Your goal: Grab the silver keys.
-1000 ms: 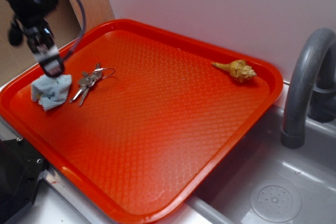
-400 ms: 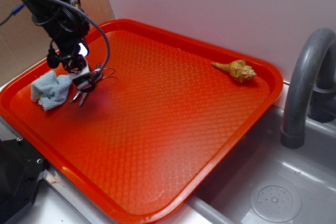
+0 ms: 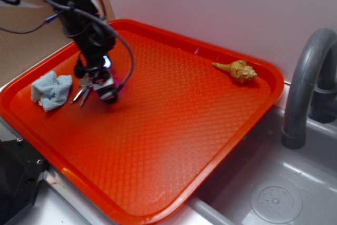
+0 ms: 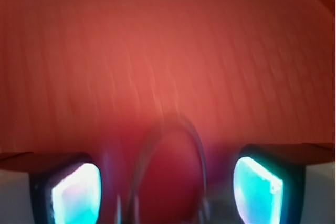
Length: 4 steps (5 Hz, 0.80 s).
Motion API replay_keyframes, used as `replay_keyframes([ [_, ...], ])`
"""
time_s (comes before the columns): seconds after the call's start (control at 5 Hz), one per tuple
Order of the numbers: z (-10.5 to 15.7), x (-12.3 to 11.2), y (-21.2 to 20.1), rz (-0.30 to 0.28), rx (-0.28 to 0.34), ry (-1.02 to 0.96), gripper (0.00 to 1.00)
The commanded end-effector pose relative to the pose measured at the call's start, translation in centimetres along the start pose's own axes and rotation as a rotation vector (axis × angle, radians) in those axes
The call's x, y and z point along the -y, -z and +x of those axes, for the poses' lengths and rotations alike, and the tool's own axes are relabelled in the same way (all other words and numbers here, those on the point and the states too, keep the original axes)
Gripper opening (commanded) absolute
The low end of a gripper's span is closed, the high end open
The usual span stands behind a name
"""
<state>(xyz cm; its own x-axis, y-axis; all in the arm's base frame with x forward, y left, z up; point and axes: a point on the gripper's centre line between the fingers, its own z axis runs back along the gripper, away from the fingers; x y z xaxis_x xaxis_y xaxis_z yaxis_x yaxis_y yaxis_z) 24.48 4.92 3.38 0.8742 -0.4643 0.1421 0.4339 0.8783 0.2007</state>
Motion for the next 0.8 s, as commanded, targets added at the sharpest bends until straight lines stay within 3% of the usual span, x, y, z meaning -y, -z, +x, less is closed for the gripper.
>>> replay_keyframes([
  [0.0,0.86,-0.89,0.12,0.029,-0.056,-0.062,0.0],
  [0.6,0.53,-0.54,-0.43,0.042,-0.087,-0.055,0.02],
])
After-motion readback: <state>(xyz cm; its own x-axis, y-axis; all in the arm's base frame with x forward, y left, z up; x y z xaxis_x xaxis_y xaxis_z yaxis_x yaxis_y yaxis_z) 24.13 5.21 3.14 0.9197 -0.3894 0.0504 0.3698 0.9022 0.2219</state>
